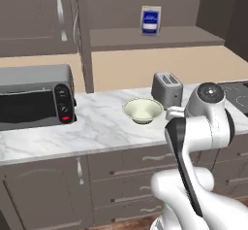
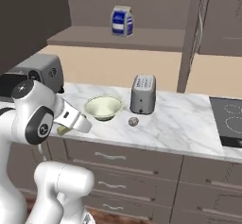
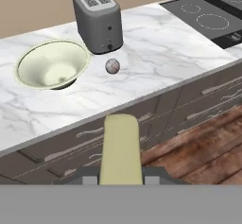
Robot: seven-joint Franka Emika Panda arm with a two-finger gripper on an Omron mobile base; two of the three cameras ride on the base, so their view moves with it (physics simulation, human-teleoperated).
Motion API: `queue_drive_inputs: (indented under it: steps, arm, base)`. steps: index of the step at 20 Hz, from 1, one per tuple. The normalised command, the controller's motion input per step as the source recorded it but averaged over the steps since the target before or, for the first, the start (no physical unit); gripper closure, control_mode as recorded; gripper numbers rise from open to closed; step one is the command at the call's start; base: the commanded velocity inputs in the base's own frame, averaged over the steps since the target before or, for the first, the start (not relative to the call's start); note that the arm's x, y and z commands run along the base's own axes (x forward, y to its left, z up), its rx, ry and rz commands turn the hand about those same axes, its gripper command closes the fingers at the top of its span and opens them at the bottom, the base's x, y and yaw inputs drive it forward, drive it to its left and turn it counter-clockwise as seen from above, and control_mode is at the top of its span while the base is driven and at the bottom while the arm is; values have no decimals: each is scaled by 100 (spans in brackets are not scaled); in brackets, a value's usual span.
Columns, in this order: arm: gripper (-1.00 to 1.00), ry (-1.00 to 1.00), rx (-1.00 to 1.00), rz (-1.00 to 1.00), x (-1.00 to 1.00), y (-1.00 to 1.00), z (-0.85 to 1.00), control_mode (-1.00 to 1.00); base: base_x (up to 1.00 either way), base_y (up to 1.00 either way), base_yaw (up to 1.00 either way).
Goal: Pick the egg and butter from the fridge and place them by the bowl for mixing.
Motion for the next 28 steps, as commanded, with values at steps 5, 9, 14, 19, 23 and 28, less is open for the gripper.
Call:
queue_drive_inputs:
  steps: [5,9,14,19,23,28]
  arm:
    - [100,0,0,0,0,0,0,100]
    - [100,0,0,0,0,0,0,100]
    - [100,0,0,0,0,0,0,100]
    - [100,0,0,0,0,0,0,100]
    - [100,0,0,0,0,0,0,100]
    - [100,0,0,0,0,0,0,100]
  base:
    - [41,-55,7]
    - [44,-52,7]
    - [51,-29,17]
    - [45,-17,12]
    - [29,-10,4]
    - [12,-6,1]
